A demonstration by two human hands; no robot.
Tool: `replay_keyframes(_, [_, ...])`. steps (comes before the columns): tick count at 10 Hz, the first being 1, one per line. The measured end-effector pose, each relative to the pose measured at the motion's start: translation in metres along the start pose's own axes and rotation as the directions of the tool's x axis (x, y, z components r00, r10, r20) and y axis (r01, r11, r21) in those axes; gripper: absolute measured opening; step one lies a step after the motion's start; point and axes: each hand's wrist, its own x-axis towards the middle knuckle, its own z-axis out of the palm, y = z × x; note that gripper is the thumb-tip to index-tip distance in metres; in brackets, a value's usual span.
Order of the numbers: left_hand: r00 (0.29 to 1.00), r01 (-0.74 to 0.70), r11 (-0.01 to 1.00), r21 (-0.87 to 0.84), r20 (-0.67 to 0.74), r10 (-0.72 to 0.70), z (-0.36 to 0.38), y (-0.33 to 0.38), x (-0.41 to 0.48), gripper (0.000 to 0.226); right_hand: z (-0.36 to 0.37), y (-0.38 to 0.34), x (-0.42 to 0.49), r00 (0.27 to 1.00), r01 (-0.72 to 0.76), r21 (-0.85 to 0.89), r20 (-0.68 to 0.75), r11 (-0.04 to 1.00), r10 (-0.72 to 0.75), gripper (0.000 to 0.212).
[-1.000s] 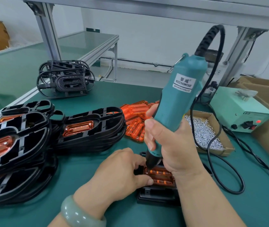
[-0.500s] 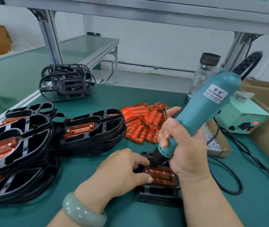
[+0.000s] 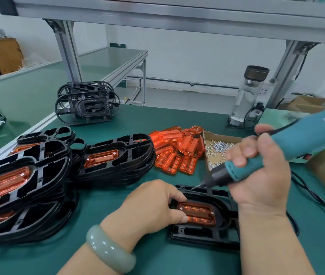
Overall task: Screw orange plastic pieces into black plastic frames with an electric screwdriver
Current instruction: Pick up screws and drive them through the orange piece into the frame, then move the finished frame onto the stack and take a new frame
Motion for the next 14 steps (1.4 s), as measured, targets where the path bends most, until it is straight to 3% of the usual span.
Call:
replay_keyframes(1, [1.0, -0.014, 0.995, 0.097, -0.025, 0.016, -0.003, 0.008, 0.002, 0.046, -0.014, -0.005, 0.007, 0.981, 0.055, 0.033, -0.19, 0.998, -0.048, 0.009])
replay_keyframes(2, [0.985, -0.072, 0.99, 0.123, -0.149, 0.09, -0.002, 0.021, 0.002, 0.04, -0.016, -0.009, 0.01, 0.934, 0.127, 0.077, -0.345, 0.989, -0.093, 0.011])
replay_keyframes(3, [0.958, -0.224, 0.969, 0.099, -0.158, 0.238, 0.004, 0.04, 0.007, 0.043, -0.029, -0.013, 0.014, 0.868, 0.157, 0.089, -0.488, 0.984, -0.094, 0.012])
replay_keyframes(4, [0.924, -0.375, 0.918, 0.132, -0.027, 0.381, 0.017, 0.061, 0.017, 0.068, -0.036, -0.006, 0.023, 0.8, 0.266, 0.085, -0.576, 0.96, -0.17, 0.016])
replay_keyframes(5, [0.902, -0.431, 0.87, 0.241, 0.121, 0.414, 0.031, 0.075, 0.026, 0.091, -0.17, -0.106, 0.011, 0.698, 0.286, 0.072, -0.699, 0.956, -0.156, 0.016])
replay_keyframes(6, [0.908, -0.419, 0.855, 0.306, 0.145, 0.393, 0.036, 0.079, 0.028, 0.089, -0.166, -0.108, 0.029, 0.697, 0.306, 0.11, -0.703, 0.946, -0.143, 0.015])
replay_keyframes(7, [0.921, -0.389, 0.85, 0.355, 0.13, 0.368, 0.029, 0.076, 0.021, 0.082, -0.129, -0.084, 0.036, 0.746, 0.297, 0.059, -0.637, 0.953, -0.193, 0.015])
replay_keyframes(8, [0.948, -0.319, 0.879, 0.355, 0.138, 0.288, 0.016, 0.064, 0.009, 0.077, -0.032, 0.003, 0.007, 0.757, 0.232, 0.06, -0.638, 0.971, -0.141, 0.014])
replay_keyframes(9, [0.96, -0.265, 0.913, 0.309, 0.175, 0.22, 0.002, 0.046, -0.006, 0.071, -0.023, -0.005, 0.015, 0.825, 0.143, 0.091, -0.562, 0.985, -0.068, 0.014])
replay_keyframes(12, [0.982, -0.11, 0.94, 0.324, 0.181, 0.052, -0.031, 0.0, -0.038, 0.074, -0.014, 0.005, 0.013, 0.853, 0.057, 0.073, -0.522, 0.996, -0.01, 0.017])
replay_keyframes(14, [0.99, -0.075, 0.942, 0.327, 0.137, 0.031, -0.036, -0.007, -0.045, 0.076, -0.012, 0.007, 0.01, 0.867, 0.049, 0.084, -0.498, 0.995, -0.001, 0.02])
